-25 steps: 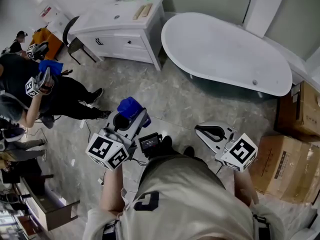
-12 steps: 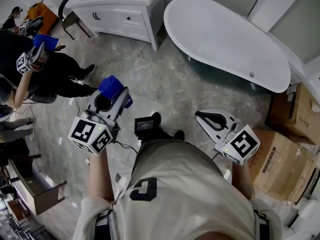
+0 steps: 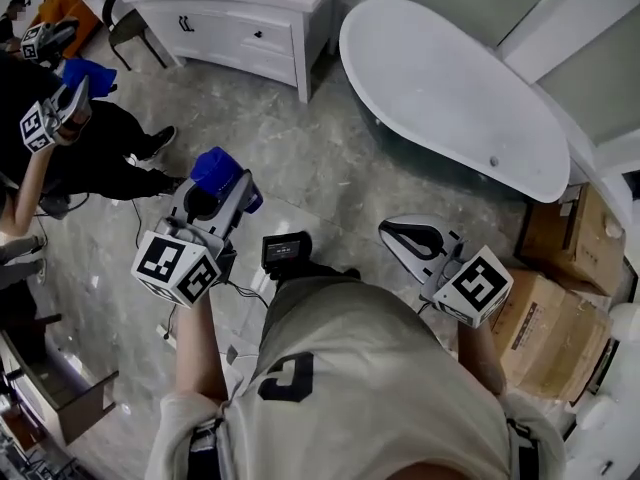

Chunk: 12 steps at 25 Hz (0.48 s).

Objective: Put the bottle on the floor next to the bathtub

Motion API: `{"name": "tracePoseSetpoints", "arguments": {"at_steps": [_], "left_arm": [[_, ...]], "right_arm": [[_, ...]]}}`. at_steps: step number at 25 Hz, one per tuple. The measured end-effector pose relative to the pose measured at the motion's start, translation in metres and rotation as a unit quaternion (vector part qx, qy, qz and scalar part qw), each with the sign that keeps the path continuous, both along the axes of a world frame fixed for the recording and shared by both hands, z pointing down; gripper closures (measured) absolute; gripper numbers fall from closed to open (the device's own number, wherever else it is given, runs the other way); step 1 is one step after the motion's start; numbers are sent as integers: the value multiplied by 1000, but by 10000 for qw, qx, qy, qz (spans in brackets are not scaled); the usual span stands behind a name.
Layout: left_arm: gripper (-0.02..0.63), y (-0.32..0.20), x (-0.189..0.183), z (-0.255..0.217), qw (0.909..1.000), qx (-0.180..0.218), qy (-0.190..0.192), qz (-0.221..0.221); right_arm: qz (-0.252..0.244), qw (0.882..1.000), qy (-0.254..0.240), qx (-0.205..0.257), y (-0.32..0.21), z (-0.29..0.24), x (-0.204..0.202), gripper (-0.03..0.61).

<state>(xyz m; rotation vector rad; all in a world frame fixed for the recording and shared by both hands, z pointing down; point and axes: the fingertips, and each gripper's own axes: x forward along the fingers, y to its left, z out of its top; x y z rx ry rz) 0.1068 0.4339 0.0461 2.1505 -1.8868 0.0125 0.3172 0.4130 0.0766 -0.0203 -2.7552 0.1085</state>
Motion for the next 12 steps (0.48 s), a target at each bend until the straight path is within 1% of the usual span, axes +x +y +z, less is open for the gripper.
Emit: {"name": "tracePoseSetpoints", "arguments": {"at_steps": [5, 12], "left_arm": [[410, -20, -53, 4, 9999, 39, 56, 141], [410, -48, -89, 9, 9982, 195, 77, 565]], "right_arm": [[94, 9999, 26, 47, -9, -4, -63, 549], [178, 9995, 246, -1, -9, 1, -121, 549]]}}
